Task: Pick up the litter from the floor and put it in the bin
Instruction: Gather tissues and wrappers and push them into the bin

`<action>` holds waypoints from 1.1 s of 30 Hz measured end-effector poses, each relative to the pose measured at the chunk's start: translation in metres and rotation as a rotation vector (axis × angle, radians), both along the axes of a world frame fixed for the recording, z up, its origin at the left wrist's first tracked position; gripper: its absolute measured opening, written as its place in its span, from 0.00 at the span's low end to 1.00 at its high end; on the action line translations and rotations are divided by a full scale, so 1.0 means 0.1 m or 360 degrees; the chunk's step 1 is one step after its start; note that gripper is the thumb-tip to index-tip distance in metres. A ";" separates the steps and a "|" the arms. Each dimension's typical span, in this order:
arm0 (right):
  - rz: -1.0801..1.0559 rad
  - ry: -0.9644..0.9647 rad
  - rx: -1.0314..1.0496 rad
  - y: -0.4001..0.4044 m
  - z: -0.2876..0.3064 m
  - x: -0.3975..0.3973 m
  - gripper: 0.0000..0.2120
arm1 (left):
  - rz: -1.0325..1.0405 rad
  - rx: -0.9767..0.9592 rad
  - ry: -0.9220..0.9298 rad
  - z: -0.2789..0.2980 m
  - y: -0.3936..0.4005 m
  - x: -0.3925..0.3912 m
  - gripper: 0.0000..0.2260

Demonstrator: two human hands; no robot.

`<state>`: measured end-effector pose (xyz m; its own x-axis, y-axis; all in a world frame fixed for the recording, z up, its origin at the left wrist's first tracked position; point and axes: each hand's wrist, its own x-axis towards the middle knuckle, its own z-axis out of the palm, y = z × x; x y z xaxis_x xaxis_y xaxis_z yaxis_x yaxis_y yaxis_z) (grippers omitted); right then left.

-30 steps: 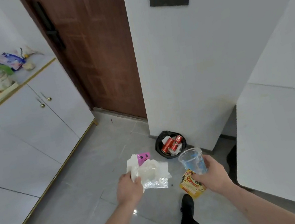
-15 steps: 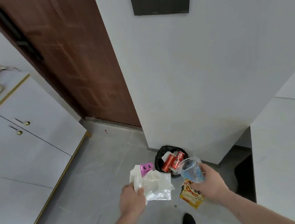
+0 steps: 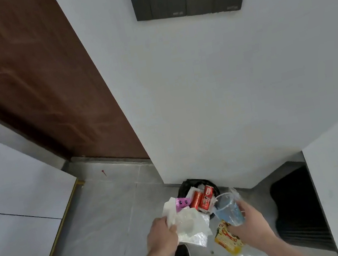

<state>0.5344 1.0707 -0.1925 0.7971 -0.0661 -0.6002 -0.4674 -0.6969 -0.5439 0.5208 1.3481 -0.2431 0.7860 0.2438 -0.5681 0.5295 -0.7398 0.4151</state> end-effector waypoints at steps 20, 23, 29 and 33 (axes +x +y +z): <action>0.0215 0.0039 -0.0079 0.46 -2.91 1.14 0.35 | -0.0004 -0.0212 0.0117 -2.69 -0.14 1.24 0.06; 0.0243 0.0010 -0.0076 0.49 -3.31 1.27 0.37 | 0.0028 -0.0256 0.0087 -3.08 -0.21 1.34 0.09; 0.0282 -0.0037 -0.0133 0.50 -4.02 1.57 0.37 | 0.0188 -0.0365 0.0136 -3.84 -0.36 1.61 0.19; 0.0260 -0.0042 -0.0211 0.54 -4.43 1.70 0.35 | 0.0264 -0.0439 0.0131 -4.21 -0.37 1.72 0.28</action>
